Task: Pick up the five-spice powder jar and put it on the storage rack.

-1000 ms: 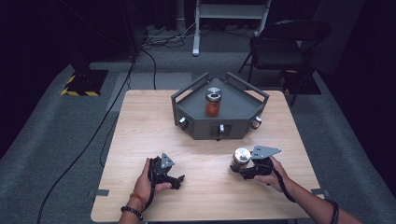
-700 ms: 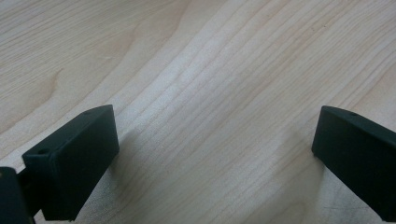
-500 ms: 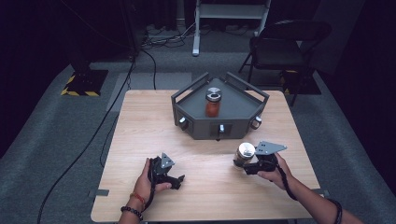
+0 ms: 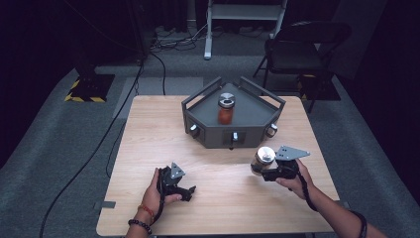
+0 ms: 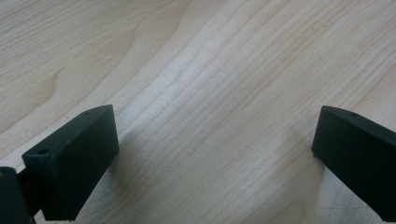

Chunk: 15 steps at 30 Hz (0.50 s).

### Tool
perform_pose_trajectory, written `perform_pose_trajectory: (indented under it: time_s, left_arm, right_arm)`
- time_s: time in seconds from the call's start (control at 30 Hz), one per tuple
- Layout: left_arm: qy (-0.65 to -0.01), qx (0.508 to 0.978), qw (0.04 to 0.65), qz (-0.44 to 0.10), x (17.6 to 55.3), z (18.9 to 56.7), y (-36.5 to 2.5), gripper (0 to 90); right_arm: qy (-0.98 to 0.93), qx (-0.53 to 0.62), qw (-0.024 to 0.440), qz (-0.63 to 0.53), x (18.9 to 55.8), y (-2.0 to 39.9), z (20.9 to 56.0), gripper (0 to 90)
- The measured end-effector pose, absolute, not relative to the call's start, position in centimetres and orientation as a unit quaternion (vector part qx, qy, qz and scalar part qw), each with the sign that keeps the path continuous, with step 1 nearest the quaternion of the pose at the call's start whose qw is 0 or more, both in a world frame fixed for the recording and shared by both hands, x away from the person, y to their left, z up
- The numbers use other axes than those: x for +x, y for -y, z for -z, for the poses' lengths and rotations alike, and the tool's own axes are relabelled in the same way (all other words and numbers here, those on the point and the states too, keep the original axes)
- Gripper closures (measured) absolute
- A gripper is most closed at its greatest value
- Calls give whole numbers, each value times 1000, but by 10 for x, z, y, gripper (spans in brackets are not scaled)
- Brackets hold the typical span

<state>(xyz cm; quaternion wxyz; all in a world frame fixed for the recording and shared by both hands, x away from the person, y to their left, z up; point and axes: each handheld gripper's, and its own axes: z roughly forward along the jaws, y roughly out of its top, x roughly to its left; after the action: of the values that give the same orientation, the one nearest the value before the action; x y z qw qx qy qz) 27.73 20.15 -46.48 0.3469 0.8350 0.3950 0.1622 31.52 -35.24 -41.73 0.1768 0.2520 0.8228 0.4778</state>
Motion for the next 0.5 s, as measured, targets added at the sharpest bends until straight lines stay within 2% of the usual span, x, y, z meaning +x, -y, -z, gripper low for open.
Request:
perform_pose_trajectory:
  time_s: [0.5]
  left_arm:
    - [-395, 835, 347, -162, 277, 465, -201, 4]
  right_arm:
    - [-820, 258, 193, -474, 311, 349, 408, 307]
